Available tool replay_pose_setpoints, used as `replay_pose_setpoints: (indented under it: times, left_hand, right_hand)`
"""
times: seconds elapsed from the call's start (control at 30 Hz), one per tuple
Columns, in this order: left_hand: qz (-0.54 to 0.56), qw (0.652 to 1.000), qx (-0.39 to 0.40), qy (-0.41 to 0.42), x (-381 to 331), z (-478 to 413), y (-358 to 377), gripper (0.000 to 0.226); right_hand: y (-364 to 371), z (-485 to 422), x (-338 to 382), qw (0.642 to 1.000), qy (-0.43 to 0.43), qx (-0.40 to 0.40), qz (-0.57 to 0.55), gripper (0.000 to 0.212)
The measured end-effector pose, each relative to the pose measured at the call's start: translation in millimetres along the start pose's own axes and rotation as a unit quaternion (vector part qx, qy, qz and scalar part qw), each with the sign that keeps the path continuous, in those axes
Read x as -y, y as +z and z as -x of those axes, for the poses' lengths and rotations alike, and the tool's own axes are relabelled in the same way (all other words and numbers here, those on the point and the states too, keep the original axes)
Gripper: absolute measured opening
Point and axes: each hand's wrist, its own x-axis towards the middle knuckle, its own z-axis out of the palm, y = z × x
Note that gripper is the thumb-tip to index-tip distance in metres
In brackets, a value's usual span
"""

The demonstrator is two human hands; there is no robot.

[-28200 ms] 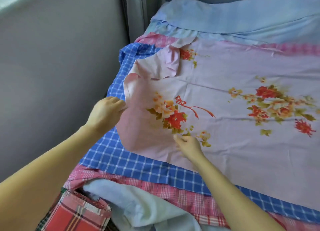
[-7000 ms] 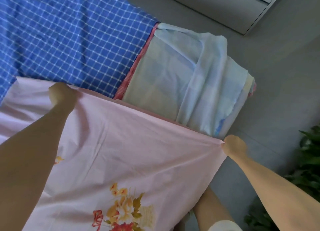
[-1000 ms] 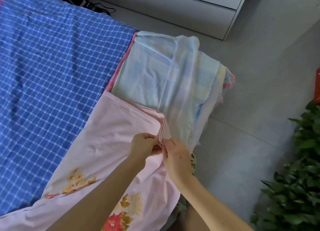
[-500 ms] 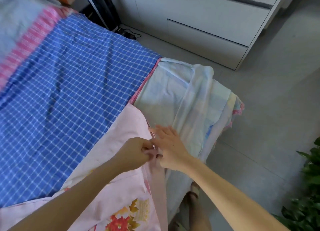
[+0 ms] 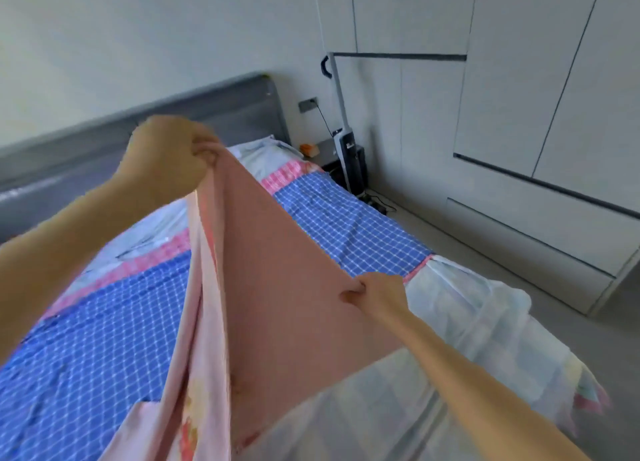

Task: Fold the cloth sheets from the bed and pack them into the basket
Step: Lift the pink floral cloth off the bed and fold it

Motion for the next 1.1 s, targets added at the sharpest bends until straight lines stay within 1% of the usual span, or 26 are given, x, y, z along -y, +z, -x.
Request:
replay_pose_setpoints:
  times: [0.07,0.1,0.13,0.2,0.27,0.3,0.33,0.37,0.43,0.47,0.5,0.57,0.63,0.67,0.7,0.73,0.77,0.8,0.83,0.87,0.9,0.93,1.0,1.03,1.07,1.1]
  left_hand:
    - [-0.037,0.997,-0.066,-0.028,26,-12,-51,0.048]
    - [-0.050,0.994,-0.092,-0.043,38,-18,-71,0.049]
    - [-0.068,0.989,-0.116,-0.065,51,-21,-97,0.044]
    - [-0.104,0.978,-0.147,-0.107,74,-28,-127,0.031]
    - [-0.135,0.962,-0.182,-0.152,102,-22,-163,0.028]
    - [-0.138,0.957,-0.190,-0.171,115,-17,-177,0.028]
    - [-0.139,0.951,-0.202,-0.190,129,-8,-195,0.027]
    - [-0.145,0.944,-0.217,-0.199,142,0,-211,0.026]
    - [-0.151,0.930,-0.251,-0.221,173,21,-240,0.023]
    - [-0.152,0.923,-0.266,-0.233,188,35,-255,0.021]
    - [-0.163,0.921,-0.261,-0.240,202,44,-263,0.021]
    - [-0.225,0.914,-0.216,-0.259,231,67,-280,0.020]
    - [-0.270,0.900,-0.147,-0.307,249,88,-286,0.018]
    - [-0.259,0.898,-0.126,-0.333,255,94,-286,0.016]
    - [-0.236,0.898,-0.124,-0.351,261,100,-287,0.015]
    - [-0.196,0.899,-0.134,-0.369,267,106,-290,0.015]
    - [-0.143,0.904,-0.153,-0.373,272,109,-294,0.016]
    - [-0.073,0.904,-0.187,-0.377,276,110,-296,0.020]
    - [0.014,0.898,-0.228,-0.376,278,110,-301,0.022]
    - [0.109,0.883,-0.268,-0.369,278,108,-307,0.021]
    - [0.201,0.856,-0.305,-0.366,277,105,-314,0.019]
    - [0.294,0.818,-0.336,-0.364,278,101,-322,0.018]
    - [0.454,0.739,-0.364,-0.339,279,92,-337,0.015]
    - [0.494,0.720,-0.366,-0.320,279,89,-345,0.013]
    - [0.507,0.720,-0.366,-0.301,277,86,-353,0.010]
    - [0.476,0.742,-0.372,-0.291,276,84,-359,0.006]
  right_hand:
    - [-21,0,24,1.000,0.005,-0.026,0.006,0.039]
    - [-32,0,33,0.999,0.009,-0.042,0.004,0.036]
    - [-49,-1,45,0.998,0.011,-0.064,0.003,0.034]
    - [-78,-5,55,0.995,0.021,-0.093,-0.012,0.037]
    - [-117,-8,77,0.992,0.001,-0.115,-0.050,0.038]
    - [-135,-10,88,0.988,-0.008,-0.123,-0.098,0.039]
    - [-157,-13,106,0.977,-0.026,-0.139,-0.162,0.038]
    - [-179,-15,122,0.957,-0.047,-0.148,-0.245,0.032]
    - [-223,-14,156,0.890,-0.091,-0.153,-0.420,0.002]
    - [-244,-14,178,0.862,-0.109,-0.152,-0.471,0.008]
    - [-262,-14,194,0.846,-0.121,-0.150,-0.498,0.012]
    - [-289,-16,234,0.834,-0.156,-0.138,-0.512,0.015]
    - [-302,-18,272,0.843,-0.176,-0.117,-0.495,0.019]
    - [-308,-18,285,0.850,-0.179,-0.112,-0.483,0.021]
    - [-313,-17,297,0.851,-0.188,-0.108,-0.478,0.021]
    - [-319,-17,310,0.843,-0.203,-0.107,-0.487,0.020]
    - [-327,-17,319,0.826,-0.207,-0.108,-0.513,0.021]
    - [-334,-18,326,0.805,-0.205,-0.109,-0.547,0.022]
    - [-341,-20,333,0.783,-0.200,-0.108,-0.579,0.025]
    - [-347,-21,337,0.766,-0.198,-0.104,-0.602,0.028]
    - [-353,-22,342,0.754,-0.204,-0.099,-0.616,0.029]
    - [-360,-21,347,0.742,-0.219,-0.088,-0.627,0.025]
    - [-378,-22,351,0.718,-0.266,-0.075,-0.639,0.015]
    - [-387,-22,352,0.707,-0.288,-0.074,-0.641,0.008]
    - [-393,-28,352,0.701,-0.304,-0.078,-0.640,0.010]
    - [-397,-35,352,0.705,-0.309,-0.086,-0.633,0.013]
